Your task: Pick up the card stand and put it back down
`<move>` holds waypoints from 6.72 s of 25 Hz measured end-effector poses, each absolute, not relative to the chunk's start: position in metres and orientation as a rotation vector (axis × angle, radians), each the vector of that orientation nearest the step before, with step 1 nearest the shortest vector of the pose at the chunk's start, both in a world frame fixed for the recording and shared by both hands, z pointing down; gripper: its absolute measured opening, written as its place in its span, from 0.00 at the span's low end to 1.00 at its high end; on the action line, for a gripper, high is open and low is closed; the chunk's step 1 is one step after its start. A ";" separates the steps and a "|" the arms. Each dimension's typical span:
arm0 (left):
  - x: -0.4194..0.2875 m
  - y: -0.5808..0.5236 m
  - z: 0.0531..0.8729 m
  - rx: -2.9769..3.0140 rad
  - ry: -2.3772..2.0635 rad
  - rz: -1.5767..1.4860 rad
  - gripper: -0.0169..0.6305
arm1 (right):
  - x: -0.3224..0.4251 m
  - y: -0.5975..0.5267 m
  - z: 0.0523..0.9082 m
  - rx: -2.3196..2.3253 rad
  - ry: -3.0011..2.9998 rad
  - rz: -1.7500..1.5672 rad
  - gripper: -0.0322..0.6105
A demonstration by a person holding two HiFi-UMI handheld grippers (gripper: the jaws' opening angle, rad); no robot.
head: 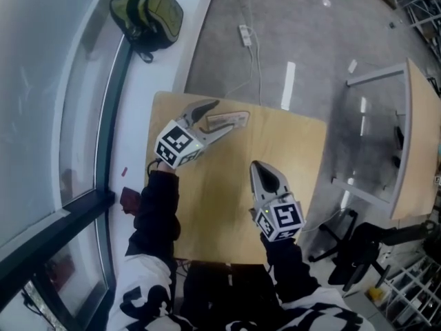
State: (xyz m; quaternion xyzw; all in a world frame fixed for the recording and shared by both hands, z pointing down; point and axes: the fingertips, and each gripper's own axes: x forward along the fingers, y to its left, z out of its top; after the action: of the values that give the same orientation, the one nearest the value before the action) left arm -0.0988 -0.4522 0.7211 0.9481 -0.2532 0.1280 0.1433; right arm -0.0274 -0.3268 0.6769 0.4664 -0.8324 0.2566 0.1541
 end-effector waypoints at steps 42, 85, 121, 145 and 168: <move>-0.044 -0.306 0.591 2.550 -0.893 0.356 0.06 | 0.014 -0.259 0.537 1.377 -2.587 0.579 0.08; -0.073 -0.152 0.384 2.524 -1.870 -0.021 0.06 | 0.010 -0.151 0.371 1.370 -2.912 0.146 0.08; 0.050 -0.206 0.536 2.584 -1.266 0.293 0.06 | 0.151 -0.166 0.504 1.827 -2.433 0.550 0.08; 0.087 -0.293 0.661 2.804 -0.538 0.542 0.06 | 0.168 -0.222 0.617 1.821 -2.205 0.776 0.08; 0.115 -0.287 0.735 2.779 0.077 0.407 0.07 | 0.182 -0.217 0.673 1.751 -2.114 0.812 0.08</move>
State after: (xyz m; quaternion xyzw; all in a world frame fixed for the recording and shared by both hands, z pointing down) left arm 0.1150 -0.2871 0.7346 0.9755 0.0270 0.1429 0.1650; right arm 0.1824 -0.2168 0.6734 0.6057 -0.7313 0.2810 0.1389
